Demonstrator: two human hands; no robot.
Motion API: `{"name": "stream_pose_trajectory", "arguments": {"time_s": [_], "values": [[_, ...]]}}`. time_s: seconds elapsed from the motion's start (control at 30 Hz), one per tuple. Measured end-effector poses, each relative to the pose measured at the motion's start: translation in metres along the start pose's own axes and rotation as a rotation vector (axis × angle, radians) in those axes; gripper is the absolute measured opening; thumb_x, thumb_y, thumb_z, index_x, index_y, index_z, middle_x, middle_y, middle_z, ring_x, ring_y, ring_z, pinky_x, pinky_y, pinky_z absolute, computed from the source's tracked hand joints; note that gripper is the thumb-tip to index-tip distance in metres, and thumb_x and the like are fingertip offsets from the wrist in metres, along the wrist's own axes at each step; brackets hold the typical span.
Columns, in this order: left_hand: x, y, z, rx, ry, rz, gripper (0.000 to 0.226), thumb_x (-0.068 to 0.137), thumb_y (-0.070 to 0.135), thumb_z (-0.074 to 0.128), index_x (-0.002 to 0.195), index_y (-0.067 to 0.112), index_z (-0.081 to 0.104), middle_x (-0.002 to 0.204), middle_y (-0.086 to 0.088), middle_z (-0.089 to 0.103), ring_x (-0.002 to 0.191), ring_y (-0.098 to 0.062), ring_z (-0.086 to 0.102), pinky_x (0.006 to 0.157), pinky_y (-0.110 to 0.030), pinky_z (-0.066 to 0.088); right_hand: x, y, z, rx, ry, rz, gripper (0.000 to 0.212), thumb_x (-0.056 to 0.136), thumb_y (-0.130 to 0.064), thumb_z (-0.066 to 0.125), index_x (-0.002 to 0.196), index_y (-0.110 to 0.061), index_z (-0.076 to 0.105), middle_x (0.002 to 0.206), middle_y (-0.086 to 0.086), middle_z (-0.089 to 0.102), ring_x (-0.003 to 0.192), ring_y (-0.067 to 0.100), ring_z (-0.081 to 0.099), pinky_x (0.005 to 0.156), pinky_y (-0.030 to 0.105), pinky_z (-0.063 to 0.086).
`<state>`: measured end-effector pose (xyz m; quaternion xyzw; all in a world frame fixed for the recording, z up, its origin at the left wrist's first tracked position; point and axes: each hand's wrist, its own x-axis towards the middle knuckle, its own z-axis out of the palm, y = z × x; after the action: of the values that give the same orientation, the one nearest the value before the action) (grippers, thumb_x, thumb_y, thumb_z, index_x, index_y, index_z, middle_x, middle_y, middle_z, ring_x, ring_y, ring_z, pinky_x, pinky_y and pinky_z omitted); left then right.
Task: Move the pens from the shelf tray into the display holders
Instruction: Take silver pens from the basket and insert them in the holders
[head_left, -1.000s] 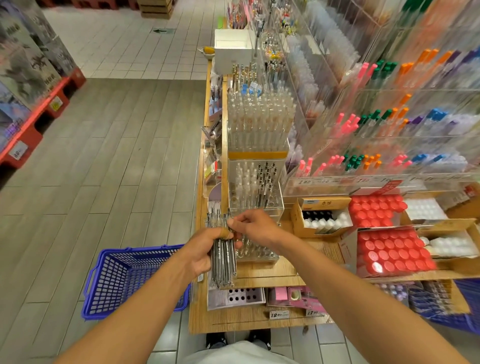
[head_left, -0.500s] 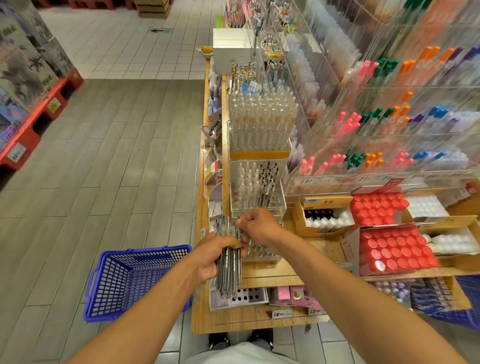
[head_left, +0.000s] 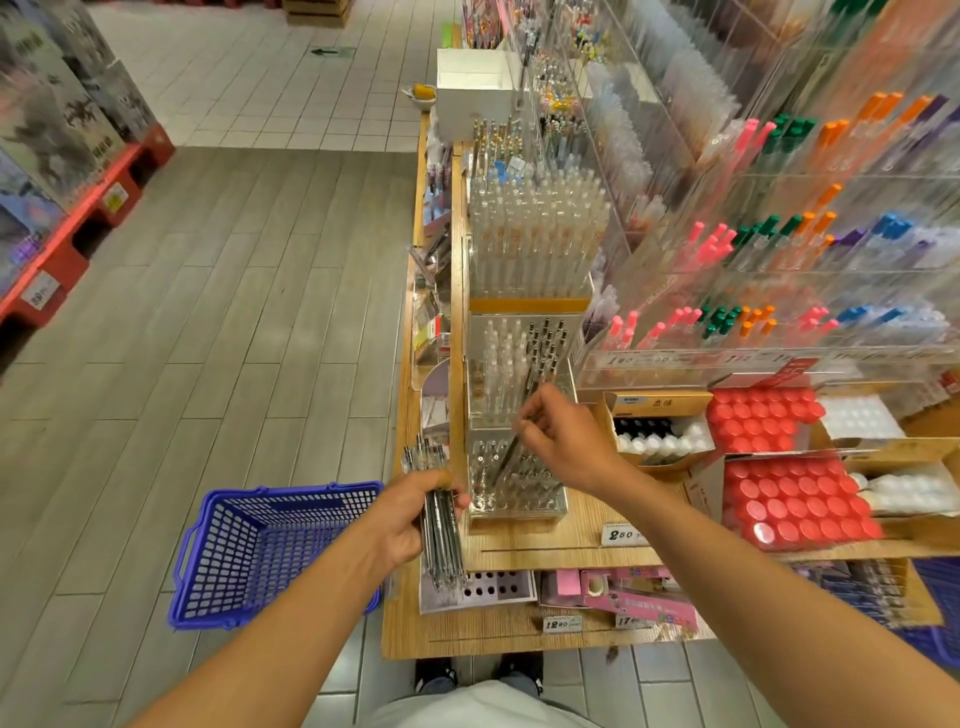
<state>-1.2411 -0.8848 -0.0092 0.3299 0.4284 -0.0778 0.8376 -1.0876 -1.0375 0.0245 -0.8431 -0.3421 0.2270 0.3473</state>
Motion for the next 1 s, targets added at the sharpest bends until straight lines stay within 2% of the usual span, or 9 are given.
{"name": "stream_pose_trajectory", "arguments": {"time_s": [0.07, 0.27, 0.37, 0.43, 0.53, 0.8, 0.9, 0.97, 1.0], "values": [[0.0, -0.001, -0.002, 0.002, 0.003, -0.002, 0.012, 0.088, -0.003, 0.06, 0.1, -0.003, 0.058, 0.073, -0.018, 0.065, 0.058, -0.022, 0.065, 0.056, -0.032, 0.058, -0.002, 0.007, 0.008, -0.102, -0.055, -0.056, 0.006, 0.097, -0.019, 0.055, 0.099, -0.019, 0.049, 0.082, 0.0, 0.063, 0.074, 0.016, 0.061, 0.067, 0.038, 0.055], [-0.001, -0.001, -0.003, 0.012, 0.001, -0.011, 0.007, 0.09, -0.002, 0.059, 0.097, -0.004, 0.058, 0.071, -0.017, 0.065, 0.059, -0.022, 0.065, 0.057, -0.032, 0.058, -0.001, 0.02, 0.026, -0.241, -0.108, -0.135, 0.006, 0.096, -0.015, 0.055, 0.099, -0.015, 0.05, 0.08, -0.001, 0.061, 0.071, 0.018, 0.06, 0.063, 0.035, 0.051], [-0.002, 0.0, -0.003, -0.001, 0.003, -0.012, 0.007, 0.091, -0.002, 0.059, 0.097, -0.003, 0.058, 0.071, -0.017, 0.065, 0.057, -0.022, 0.065, 0.056, -0.033, 0.058, -0.001, 0.027, 0.031, -0.322, -0.077, -0.173, 0.005, 0.093, -0.016, 0.057, 0.098, -0.015, 0.057, 0.086, -0.005, 0.056, 0.079, 0.016, 0.056, 0.063, 0.022, 0.041], [-0.002, -0.001, -0.003, -0.01, 0.0, -0.007, 0.008, 0.091, -0.002, 0.059, 0.098, -0.003, 0.058, 0.071, -0.017, 0.066, 0.058, -0.022, 0.065, 0.057, -0.033, 0.058, -0.002, 0.032, 0.035, -0.396, -0.054, -0.233, 0.009, 0.092, -0.017, 0.059, 0.099, -0.014, 0.062, 0.095, -0.001, 0.058, 0.09, 0.016, 0.054, 0.07, 0.022, 0.038], [-0.001, -0.001, -0.005, 0.007, 0.004, 0.004, 0.006, 0.091, 0.0, 0.059, 0.096, -0.002, 0.058, 0.071, -0.017, 0.066, 0.06, -0.022, 0.065, 0.059, -0.033, 0.057, -0.002, 0.036, 0.042, -0.468, -0.043, -0.267, 0.013, 0.09, -0.017, 0.062, 0.101, -0.012, 0.067, 0.101, 0.003, 0.06, 0.098, 0.019, 0.052, 0.081, 0.03, 0.043], [0.001, -0.001, -0.006, 0.064, -0.016, -0.003, 0.017, 0.082, -0.004, 0.066, 0.098, -0.004, 0.06, 0.069, -0.014, 0.065, 0.058, -0.021, 0.064, 0.057, -0.033, 0.057, 0.001, 0.034, 0.053, -0.525, -0.027, -0.228, 0.014, 0.086, -0.017, 0.065, 0.097, -0.015, 0.073, 0.095, 0.001, 0.06, 0.093, 0.021, 0.056, 0.072, 0.026, 0.041], [0.0, -0.001, -0.004, 0.102, -0.029, -0.008, 0.033, 0.067, 0.0, 0.075, 0.096, -0.006, 0.062, 0.069, -0.013, 0.066, 0.057, -0.021, 0.064, 0.053, -0.031, 0.057, 0.002, 0.019, 0.05, -0.36, -0.026, -0.107, 0.014, 0.088, -0.023, 0.067, 0.101, -0.019, 0.07, 0.096, -0.002, 0.061, 0.089, 0.014, 0.057, 0.075, 0.025, 0.045], [-0.001, -0.002, -0.002, 0.113, -0.042, -0.011, 0.037, 0.063, 0.002, 0.078, 0.096, -0.006, 0.064, 0.071, -0.014, 0.066, 0.057, -0.022, 0.066, 0.051, -0.031, 0.057, 0.003, 0.001, 0.045, -0.023, -0.102, 0.053, 0.013, 0.092, -0.026, 0.066, 0.1, -0.016, 0.069, 0.093, 0.0, 0.066, 0.081, 0.015, 0.062, 0.075, 0.032, 0.054], [-0.001, -0.002, -0.001, 0.116, -0.05, -0.011, 0.037, 0.063, 0.002, 0.079, 0.097, -0.006, 0.065, 0.072, -0.015, 0.067, 0.058, -0.022, 0.066, 0.051, -0.03, 0.057, 0.003, -0.008, 0.043, 0.155, -0.173, 0.127, 0.013, 0.093, -0.027, 0.065, 0.099, -0.016, 0.068, 0.091, 0.001, 0.067, 0.074, 0.015, 0.062, 0.07, 0.032, 0.055]]}}
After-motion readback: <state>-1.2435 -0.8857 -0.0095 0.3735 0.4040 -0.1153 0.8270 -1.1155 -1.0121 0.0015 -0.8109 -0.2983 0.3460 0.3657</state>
